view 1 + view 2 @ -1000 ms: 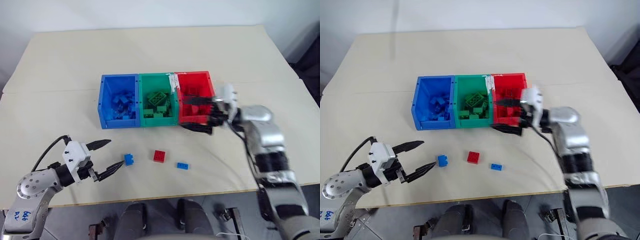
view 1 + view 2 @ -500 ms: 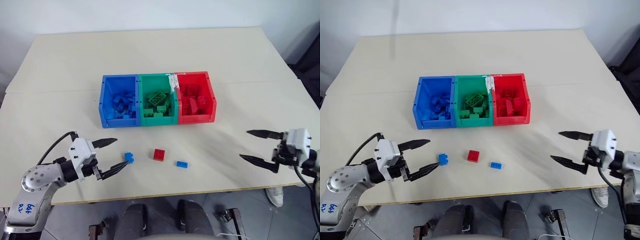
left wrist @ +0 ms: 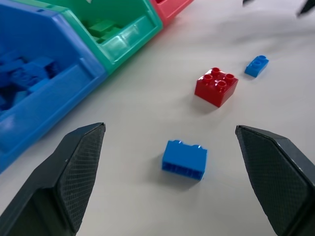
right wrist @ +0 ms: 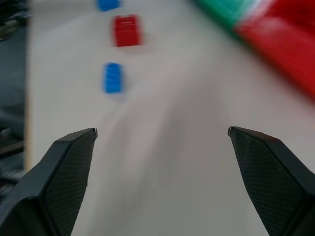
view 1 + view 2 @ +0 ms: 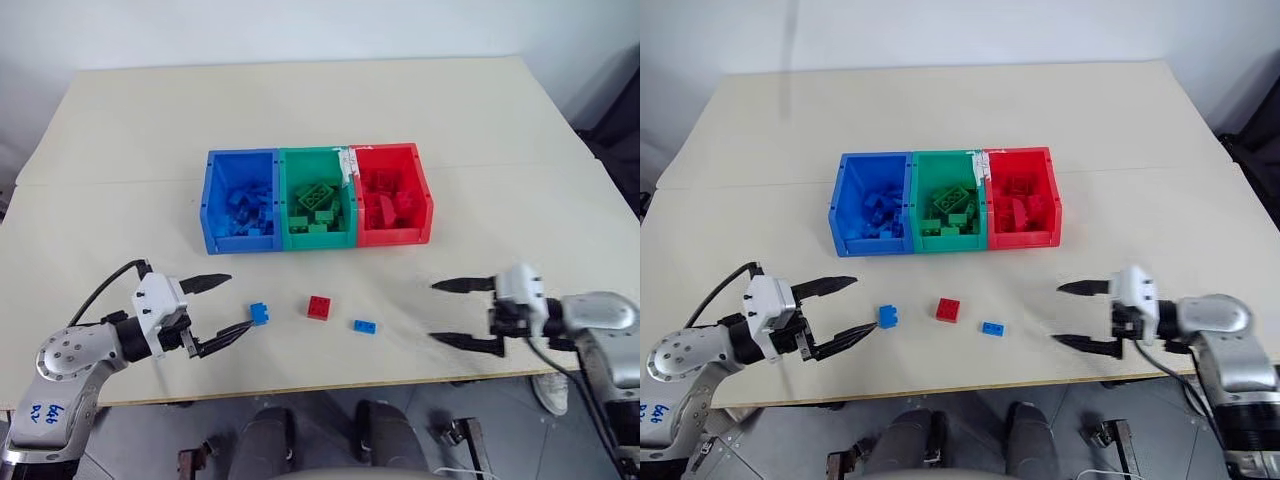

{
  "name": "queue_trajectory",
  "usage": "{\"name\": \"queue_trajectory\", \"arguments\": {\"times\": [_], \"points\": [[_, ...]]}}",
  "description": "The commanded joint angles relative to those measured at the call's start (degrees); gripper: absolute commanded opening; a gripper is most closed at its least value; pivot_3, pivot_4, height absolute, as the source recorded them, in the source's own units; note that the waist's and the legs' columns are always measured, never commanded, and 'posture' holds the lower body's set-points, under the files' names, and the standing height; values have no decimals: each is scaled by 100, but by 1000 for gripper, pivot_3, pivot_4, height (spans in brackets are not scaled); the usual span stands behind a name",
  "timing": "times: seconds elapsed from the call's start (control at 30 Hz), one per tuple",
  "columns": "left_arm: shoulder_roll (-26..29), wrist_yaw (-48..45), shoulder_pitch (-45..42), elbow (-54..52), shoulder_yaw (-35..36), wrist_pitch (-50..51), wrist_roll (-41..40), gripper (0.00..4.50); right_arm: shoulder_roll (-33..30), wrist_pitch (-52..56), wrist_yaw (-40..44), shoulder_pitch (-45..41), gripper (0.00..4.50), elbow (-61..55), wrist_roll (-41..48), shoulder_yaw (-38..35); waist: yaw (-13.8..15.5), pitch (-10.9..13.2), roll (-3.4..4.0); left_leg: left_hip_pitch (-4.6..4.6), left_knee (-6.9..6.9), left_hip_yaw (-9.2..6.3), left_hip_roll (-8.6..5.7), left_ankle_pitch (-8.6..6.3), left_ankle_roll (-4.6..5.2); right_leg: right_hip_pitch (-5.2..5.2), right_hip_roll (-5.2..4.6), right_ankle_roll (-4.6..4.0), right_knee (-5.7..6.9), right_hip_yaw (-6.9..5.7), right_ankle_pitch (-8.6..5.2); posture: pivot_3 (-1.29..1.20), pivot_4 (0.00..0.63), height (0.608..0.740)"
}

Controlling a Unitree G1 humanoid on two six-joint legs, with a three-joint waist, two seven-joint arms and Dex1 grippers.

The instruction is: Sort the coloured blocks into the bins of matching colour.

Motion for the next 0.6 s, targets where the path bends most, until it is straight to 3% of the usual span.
{"name": "queue_trajectory", "arguments": {"times": [0.03, 0.27, 0.3, 0.4, 0.6], "points": [[101, -216, 191, -127, 107, -141, -109, 4500, 220, 560, -392, -61, 4463, -535, -61, 433, 9, 0, 0, -3, 0, -3, 0, 0, 0, 0, 0, 0, -2, -2, 0, 0, 150, 740], [144, -507, 276, -266, -176, -284, -26, 4500, 722, 672, -973, -25, 4463, -841, -483, 1174, 8, 0, 0, -11, 1, -2, -5, -9, 7, -5, -1, 0, -8, -3, 1, 0, 150, 740], [135, -497, 240, -282, -201, -287, -25, 4500, 812, 599, -1066, -31, 4293, -810, -553, 1243, 6, 0, 0, -11, 2, -2, -5, -9, 8, -4, -1, 0, -8, -3, 1, 0, 150, 740], [149, -469, 160, -297, -219, -275, -46, 4500, 968, 416, -1250, -74, 3562, -687, -734, 1325, -9, -1, -1, -9, 3, -1, -4, -9, 8, -4, 0, 0, -5, -2, 1, 0, 150, 740], [152, -521, 128, -310, -188, -345, -85, 4500, 1132, 295, -1404, -60, 1443, -600, -826, 1418, -12, -1, -1, -9, 2, 0, -5, -10, 8, -5, 1, 0, -4, -3, 1, 0, 150, 740]]}}
